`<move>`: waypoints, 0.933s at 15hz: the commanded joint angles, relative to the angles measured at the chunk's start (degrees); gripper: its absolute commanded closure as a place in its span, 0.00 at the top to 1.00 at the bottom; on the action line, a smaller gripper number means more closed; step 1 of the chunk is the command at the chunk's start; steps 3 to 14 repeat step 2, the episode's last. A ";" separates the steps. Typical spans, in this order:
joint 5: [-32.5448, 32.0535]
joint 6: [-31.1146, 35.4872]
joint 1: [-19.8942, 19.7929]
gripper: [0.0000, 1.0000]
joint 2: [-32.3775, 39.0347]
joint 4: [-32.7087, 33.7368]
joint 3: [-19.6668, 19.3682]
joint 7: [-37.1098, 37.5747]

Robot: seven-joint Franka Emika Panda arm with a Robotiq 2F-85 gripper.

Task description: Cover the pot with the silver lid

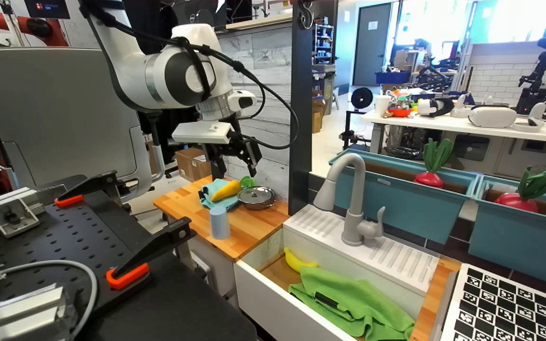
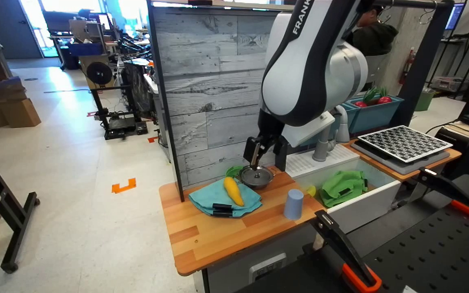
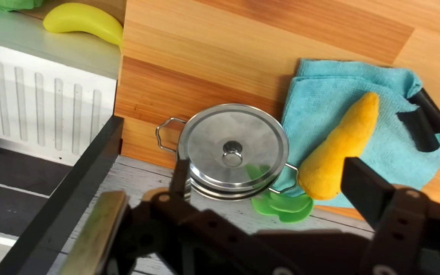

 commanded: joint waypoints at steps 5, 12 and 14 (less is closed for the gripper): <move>0.24 -0.09 -0.07 1.00 -0.01 0.02 0.06 -0.30; 0.24 -0.09 -0.07 1.00 -0.01 0.02 0.06 -0.30; 0.24 -0.09 -0.07 1.00 -0.01 0.02 0.06 -0.30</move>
